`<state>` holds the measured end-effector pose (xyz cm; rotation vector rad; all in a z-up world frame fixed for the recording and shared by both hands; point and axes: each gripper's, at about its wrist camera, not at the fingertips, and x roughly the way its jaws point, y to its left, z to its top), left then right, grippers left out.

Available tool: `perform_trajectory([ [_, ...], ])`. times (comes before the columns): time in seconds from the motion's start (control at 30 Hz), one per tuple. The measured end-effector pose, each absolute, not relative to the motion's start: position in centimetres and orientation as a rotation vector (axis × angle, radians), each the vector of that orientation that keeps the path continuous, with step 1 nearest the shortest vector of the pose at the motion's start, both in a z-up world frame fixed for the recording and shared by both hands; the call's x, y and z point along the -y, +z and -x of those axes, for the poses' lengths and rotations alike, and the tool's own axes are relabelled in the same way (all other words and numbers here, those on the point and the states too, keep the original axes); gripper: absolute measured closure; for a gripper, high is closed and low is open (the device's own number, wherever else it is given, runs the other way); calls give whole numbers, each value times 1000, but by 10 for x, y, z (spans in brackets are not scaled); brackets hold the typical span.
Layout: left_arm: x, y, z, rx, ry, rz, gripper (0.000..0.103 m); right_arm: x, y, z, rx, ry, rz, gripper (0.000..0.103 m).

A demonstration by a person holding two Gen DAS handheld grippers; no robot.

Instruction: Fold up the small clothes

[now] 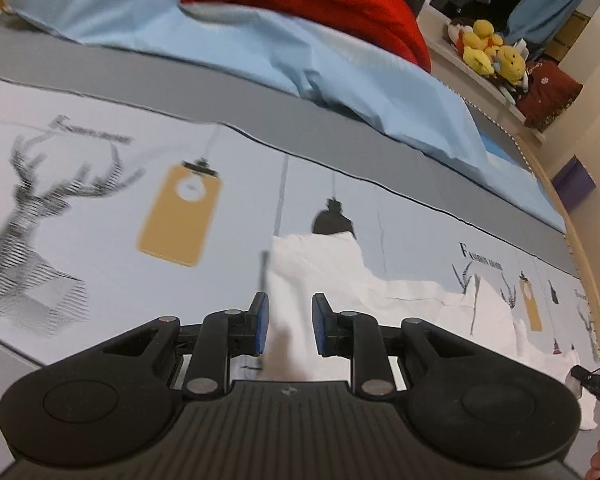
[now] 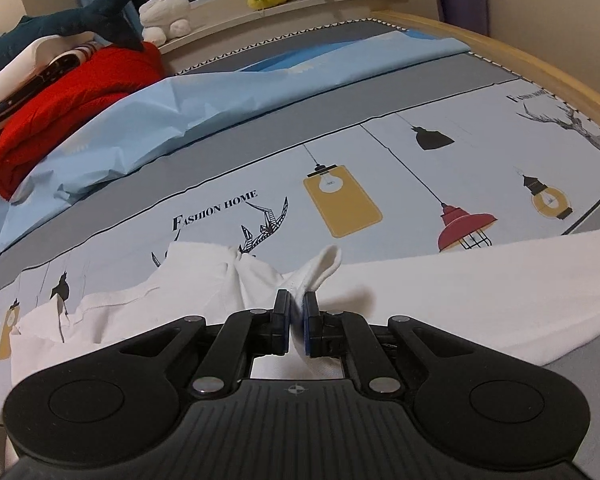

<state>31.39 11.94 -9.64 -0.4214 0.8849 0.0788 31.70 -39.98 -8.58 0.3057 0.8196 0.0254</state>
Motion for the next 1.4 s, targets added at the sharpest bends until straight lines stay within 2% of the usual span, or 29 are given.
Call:
perform_trajectory([
  [0.23,-90,-130,-346,-922,87,359,55,401,-81,-318,-817,45,-323,97],
  [0.37,-77,-145,-352,-945,108,265,56,397,-79,-319,-817,64,-319,97],
  [0.4,-76,-148,-353,-944,98,256,65,395,-78,-319,-816,68,-317,97],
  [0.43,-75,-149,-353,-940,83,238,94,393,-78,-319,-815,73,-313,97],
  [0.47,-75,-148,-353,-938,83,213,99,392,-77,-320,-814,75,-311,97],
  [0.57,-86,-134,-350,-911,100,156,100,388,-75,-321,-809,94,-325,97],
  [0.7,-135,-115,-341,-870,163,217,103,390,-68,-322,-784,177,-425,97],
  [0.87,-169,-103,-330,-867,171,278,101,385,-80,-331,-864,178,-371,96],
  [1.03,-137,-90,-315,-889,-45,282,84,391,-98,-337,-933,92,-332,96],
  [1.1,-115,-101,-309,-950,-146,229,81,394,-99,-337,-933,83,-332,96],
  [1.27,-90,-154,-296,-1185,-216,-89,80,391,-96,-336,-928,104,-295,96],
  [1.4,-101,-145,-291,-1210,-194,-113,82,394,-98,-339,-943,61,-247,91],
])
